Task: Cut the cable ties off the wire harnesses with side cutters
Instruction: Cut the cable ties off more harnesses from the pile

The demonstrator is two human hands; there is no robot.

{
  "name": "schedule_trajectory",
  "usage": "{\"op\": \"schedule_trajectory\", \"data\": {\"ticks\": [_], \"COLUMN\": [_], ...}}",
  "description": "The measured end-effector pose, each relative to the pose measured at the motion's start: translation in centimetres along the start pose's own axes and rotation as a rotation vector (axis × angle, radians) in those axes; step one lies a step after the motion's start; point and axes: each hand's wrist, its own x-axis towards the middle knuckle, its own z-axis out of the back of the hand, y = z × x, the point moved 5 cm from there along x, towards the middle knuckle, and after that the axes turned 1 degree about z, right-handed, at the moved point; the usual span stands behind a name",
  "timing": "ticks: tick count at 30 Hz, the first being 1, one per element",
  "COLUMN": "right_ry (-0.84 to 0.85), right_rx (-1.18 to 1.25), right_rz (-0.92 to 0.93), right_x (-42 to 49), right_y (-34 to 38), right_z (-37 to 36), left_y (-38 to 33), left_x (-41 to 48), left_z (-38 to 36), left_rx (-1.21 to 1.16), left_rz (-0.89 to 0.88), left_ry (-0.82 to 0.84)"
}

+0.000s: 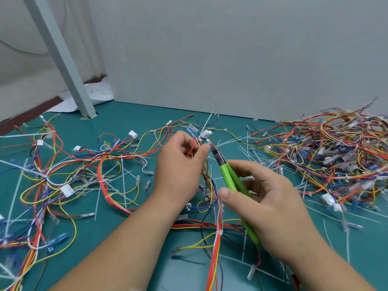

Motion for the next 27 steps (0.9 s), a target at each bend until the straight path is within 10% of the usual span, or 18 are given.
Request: {"op": "schedule_trajectory", "data": {"ticks": [7,27], "right_ry": [0.063,0.017], "right_rx": [0.5,0.442], "right_rz": [-0.205,-0.207], "right_x": [0.6,0.7], "right_y": [-0.5,-1.0], "right_z": [0.3,0.4], "left_y": [-0.2,-0.4], "left_x": [-0.7,-1.1], "left_z": [-1.1,-1.0], "left_rx": [0.11,0.111], "left_rz": [-0.058,-0.009], "left_ry": [0.152,0.151]}}
